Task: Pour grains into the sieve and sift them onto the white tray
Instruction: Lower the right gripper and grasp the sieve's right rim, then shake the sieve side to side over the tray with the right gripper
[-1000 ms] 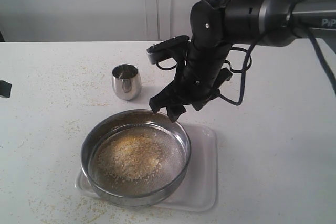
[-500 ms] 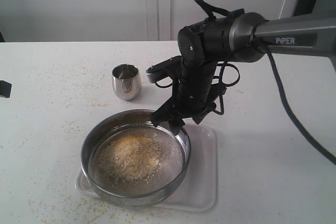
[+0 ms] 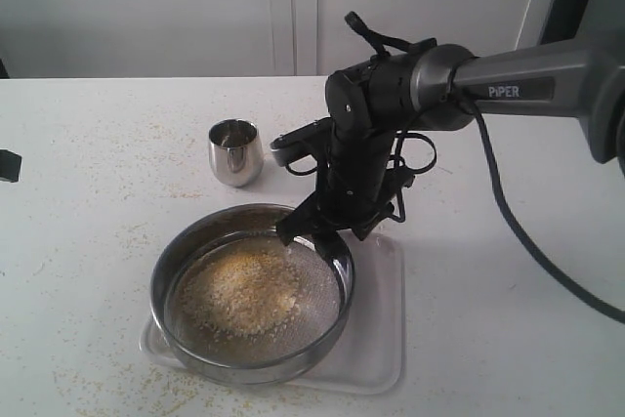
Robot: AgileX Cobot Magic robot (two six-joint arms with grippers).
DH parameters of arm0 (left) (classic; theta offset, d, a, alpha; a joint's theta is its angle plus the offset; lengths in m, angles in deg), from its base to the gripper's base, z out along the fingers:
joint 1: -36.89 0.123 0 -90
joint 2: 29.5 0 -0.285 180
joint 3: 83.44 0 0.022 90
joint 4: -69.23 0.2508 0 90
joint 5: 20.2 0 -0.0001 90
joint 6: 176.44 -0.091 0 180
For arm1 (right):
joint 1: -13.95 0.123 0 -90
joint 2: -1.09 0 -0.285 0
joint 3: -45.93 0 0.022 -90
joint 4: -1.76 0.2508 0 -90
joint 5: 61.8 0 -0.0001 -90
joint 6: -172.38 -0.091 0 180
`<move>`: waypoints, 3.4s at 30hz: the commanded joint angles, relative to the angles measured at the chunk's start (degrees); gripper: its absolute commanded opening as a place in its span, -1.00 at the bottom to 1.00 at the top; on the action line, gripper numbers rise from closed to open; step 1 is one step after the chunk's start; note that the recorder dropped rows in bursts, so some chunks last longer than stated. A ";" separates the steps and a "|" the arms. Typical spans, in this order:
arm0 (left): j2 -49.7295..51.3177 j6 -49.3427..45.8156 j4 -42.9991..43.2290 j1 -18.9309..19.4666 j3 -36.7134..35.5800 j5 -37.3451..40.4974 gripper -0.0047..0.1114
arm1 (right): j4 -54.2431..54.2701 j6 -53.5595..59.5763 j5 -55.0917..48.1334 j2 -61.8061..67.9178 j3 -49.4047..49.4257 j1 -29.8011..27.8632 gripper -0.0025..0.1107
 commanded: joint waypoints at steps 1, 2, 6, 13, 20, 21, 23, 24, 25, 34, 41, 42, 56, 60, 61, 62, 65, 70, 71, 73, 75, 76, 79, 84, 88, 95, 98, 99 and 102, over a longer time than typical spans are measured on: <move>-0.38 0.02 -0.68 0.20 -0.47 0.21 -0.92 | -0.54 -0.22 0.11 0.40 -0.10 -0.02 -0.17; -0.38 0.02 -0.68 0.20 -0.47 0.21 -0.92 | -0.54 -0.22 -0.02 0.40 -0.10 -0.02 -0.25; -0.38 0.02 -0.68 0.20 -0.47 0.21 -0.92 | -0.54 -0.22 -0.28 0.40 -0.10 -0.02 -0.92; -0.38 0.02 -0.68 0.20 -0.47 0.21 -0.92 | -0.54 -0.22 0.07 -0.33 -0.10 -0.02 -0.96; -0.38 0.02 -0.68 0.20 -0.47 0.21 -0.92 | 0.73 0.80 -0.78 -3.55 -0.14 -0.23 -0.96; -0.38 0.02 -0.68 0.20 -0.47 0.21 -0.92 | 1.29 1.25 -1.15 -4.10 -0.14 -0.51 -0.96; -0.38 0.02 -0.68 0.20 -0.47 0.21 -0.92 | 3.65 2.57 -2.19 -5.07 -0.14 -1.22 -0.96; -0.38 0.02 -0.68 0.20 -0.47 0.21 -0.92 | 5.26 3.47 -2.68 -5.49 -0.14 -1.75 -0.96; -0.38 0.02 -0.68 0.20 -0.47 0.21 -0.92 | 6.26 3.82 -3.11 -5.88 -0.14 -2.14 -0.96; -0.38 0.02 -0.68 0.20 -0.47 0.21 -0.92 | 12.12 7.77 -4.60 -8.56 -0.14 -6.50 -0.96; -0.38 0.02 -0.68 0.20 -0.47 0.21 -0.92 | 14.67 9.38 -2.89 -9.30 -0.14 -7.43 -0.96; -0.38 0.02 -0.68 0.20 -0.47 0.21 -0.92 | 14.56 11.50 -3.06 -9.30 -0.14 -7.21 -0.96; -0.38 0.02 -0.68 0.20 -0.47 0.21 -0.92 | 15.40 16.13 -5.54 -9.40 -0.01 -9.35 -0.96; -0.38 0.02 -0.68 0.20 -0.47 0.21 -0.92 | 12.55 10.06 -4.02 -9.52 -0.02 -9.81 -0.96; -0.38 0.02 -0.68 0.20 -0.47 0.21 -0.92 | 13.12 8.63 -3.75 -9.52 -0.02 -9.81 -0.96; -0.38 0.02 -0.68 0.20 -0.47 0.21 -0.92 | 13.64 14.85 -4.28 -9.52 -0.02 -9.56 -0.96; -0.38 0.02 -0.68 0.20 -0.47 0.21 -0.92 | 12.70 18.07 -4.59 -9.52 -0.13 -9.79 -0.96; -0.38 0.02 -0.68 0.20 -0.47 0.21 -0.92 | 13.55 21.11 -5.44 -9.52 -0.02 -9.90 -0.96; -0.38 0.02 -0.68 0.20 -0.47 0.21 -0.92 | 12.97 13.14 -3.59 -9.52 -0.02 -10.41 -0.96; -0.38 0.02 -0.68 0.20 -0.47 0.21 -0.92 | 13.61 14.24 -3.94 -9.52 -0.02 -10.33 -0.96; -0.38 0.02 -0.68 0.20 -0.47 0.21 -0.92 | 12.36 24.72 -6.37 -9.52 -0.13 -10.09 -0.96; -0.38 0.02 -0.68 0.20 -0.47 0.21 -0.92 | 11.10 20.04 -4.72 -9.68 -0.13 -10.51 -0.96; -0.38 0.02 -0.68 0.20 -0.47 0.21 -0.92 | 15.82 17.05 -5.12 -9.68 0.01 -10.98 -0.96; -0.38 0.02 -0.68 0.20 -0.47 0.21 -0.92 | 16.19 10.28 -2.28 -10.20 0.16 -12.06 -0.96; -0.38 0.02 -0.68 0.20 -0.47 0.21 -0.92 | 11.87 25.65 -6.78 -10.17 -0.51 -11.42 -0.96; -0.38 0.02 -0.68 0.20 -0.47 0.21 -0.92 | 15.09 11.83 -1.32 -10.54 -0.15 -11.70 -0.96; -0.38 0.02 -0.68 0.20 -0.47 0.21 -0.92 | 18.44 28.82 -4.60 -10.41 -0.41 -10.13 -0.96; -0.38 0.02 -0.68 0.20 -0.47 0.21 -0.92 | 16.60 31.38 -5.03 -10.41 -0.54 -10.01 -0.96; -0.38 0.02 -0.68 0.20 -0.47 0.21 -0.92 | 13.80 10.74 -0.85 -10.41 -0.54 -10.84 -0.96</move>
